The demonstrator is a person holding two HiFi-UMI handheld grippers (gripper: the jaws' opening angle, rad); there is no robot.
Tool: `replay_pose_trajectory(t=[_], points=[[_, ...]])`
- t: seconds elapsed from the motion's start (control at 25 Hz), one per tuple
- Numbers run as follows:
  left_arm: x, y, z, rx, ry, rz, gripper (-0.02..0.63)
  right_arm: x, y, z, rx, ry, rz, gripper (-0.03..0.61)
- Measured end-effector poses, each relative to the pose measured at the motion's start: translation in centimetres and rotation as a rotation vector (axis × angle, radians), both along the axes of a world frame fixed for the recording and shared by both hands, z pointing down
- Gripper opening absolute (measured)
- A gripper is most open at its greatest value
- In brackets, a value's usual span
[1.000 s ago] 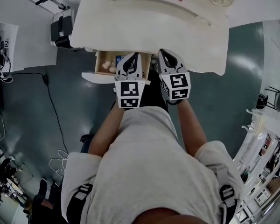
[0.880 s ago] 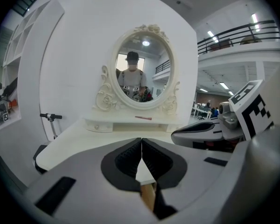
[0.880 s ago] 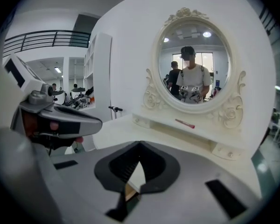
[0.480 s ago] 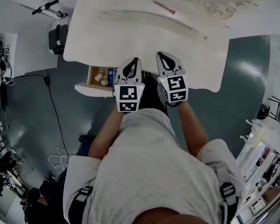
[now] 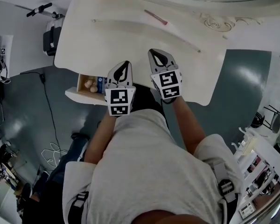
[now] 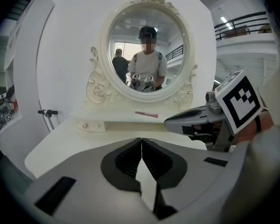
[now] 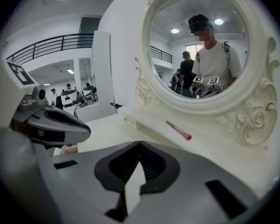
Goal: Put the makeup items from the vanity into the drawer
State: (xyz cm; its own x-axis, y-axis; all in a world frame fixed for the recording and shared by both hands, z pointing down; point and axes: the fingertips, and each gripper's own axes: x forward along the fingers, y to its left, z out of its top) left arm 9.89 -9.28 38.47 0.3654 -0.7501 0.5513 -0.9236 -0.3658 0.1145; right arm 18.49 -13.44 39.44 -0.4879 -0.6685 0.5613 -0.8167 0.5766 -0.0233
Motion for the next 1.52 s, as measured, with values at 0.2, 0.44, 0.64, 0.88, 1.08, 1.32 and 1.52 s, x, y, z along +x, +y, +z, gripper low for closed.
replay_pose_trajectory(t=[0.2,0.44,0.64,0.88,1.08,1.32,1.52], points=[[0.1,-1.3,0.6,-0.019,-0.009,-0.051,0.008,1.6,-3.1,0.8,-0.033,0.110,-0.090,0.014],[0.3,-2.5,1.5,-0.041,-0.006,-0.082,0.008,3.3,-6.8,0.9,-0.018,0.260,-0.128,0.014],[0.6,-3.8,2.1,-0.057,0.013,-0.094,0.008,2.9,-7.8,1.0,-0.079,0.290,-0.179,0.014],[1.6,-5.4,2.5,-0.061,0.030,-0.077,0.008,3.3,-10.3,1.2,-0.033,0.414,-0.196,0.014],[1.8,-6.2,3.3,-0.079,0.037,-0.066,0.008,3.6,-12.3,1.2,-0.013,0.449,-0.171,0.015],[1.5,-7.0,3.9,-0.097,0.037,-0.083,0.008,3.6,-13.8,2.3,-0.037,0.489,-0.199,0.066],[1.0,-7.4,4.1,-0.104,0.033,-0.103,0.008,3.4,-14.7,3.3,-0.057,0.529,-0.231,0.069]])
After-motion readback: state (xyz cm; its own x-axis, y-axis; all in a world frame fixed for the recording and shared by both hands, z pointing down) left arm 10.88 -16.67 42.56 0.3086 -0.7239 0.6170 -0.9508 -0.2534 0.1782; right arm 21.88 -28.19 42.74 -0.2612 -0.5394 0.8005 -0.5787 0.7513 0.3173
